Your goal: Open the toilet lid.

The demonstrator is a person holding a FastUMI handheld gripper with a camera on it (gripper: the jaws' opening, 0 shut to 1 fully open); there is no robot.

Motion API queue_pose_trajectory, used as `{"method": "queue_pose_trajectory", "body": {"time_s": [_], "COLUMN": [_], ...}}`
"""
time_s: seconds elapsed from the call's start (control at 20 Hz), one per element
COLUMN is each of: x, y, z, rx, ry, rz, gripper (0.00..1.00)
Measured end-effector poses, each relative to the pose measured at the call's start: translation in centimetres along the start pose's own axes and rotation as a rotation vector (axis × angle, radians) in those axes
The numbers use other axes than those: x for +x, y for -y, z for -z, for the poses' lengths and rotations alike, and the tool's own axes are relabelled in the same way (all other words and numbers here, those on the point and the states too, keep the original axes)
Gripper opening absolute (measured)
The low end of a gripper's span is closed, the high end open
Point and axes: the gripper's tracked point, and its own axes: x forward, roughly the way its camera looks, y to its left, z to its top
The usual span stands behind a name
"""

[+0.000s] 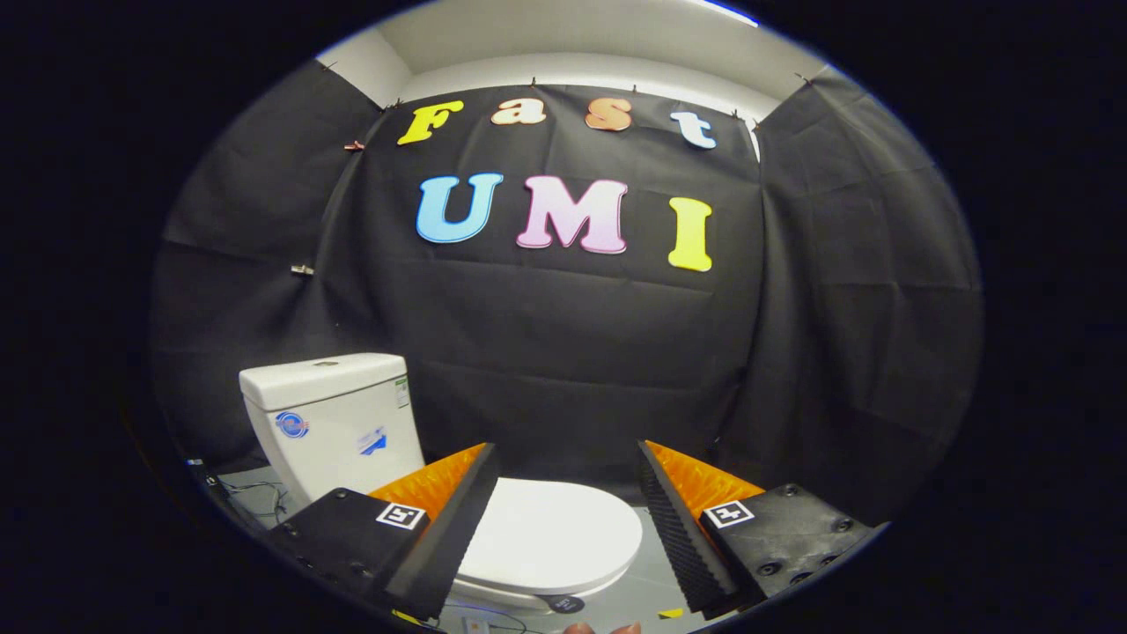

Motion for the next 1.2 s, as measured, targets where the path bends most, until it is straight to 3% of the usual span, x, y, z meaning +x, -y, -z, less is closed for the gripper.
{"method": "queue_pose_trajectory", "body": {"time_s": [0.3, 0.85, 1.2], "x": [0.4, 1.1, 0.7], "y": [0.4, 4.8, 6.0], "z": [6.7, 16.6, 23.3], "rx": [0.132, 0.419, 0.679], "ry": [-0.16, -0.414, -0.622], "rz": [-0.07, -0.064, -0.057], "gripper": [0.99, 0.99, 0.99]}}
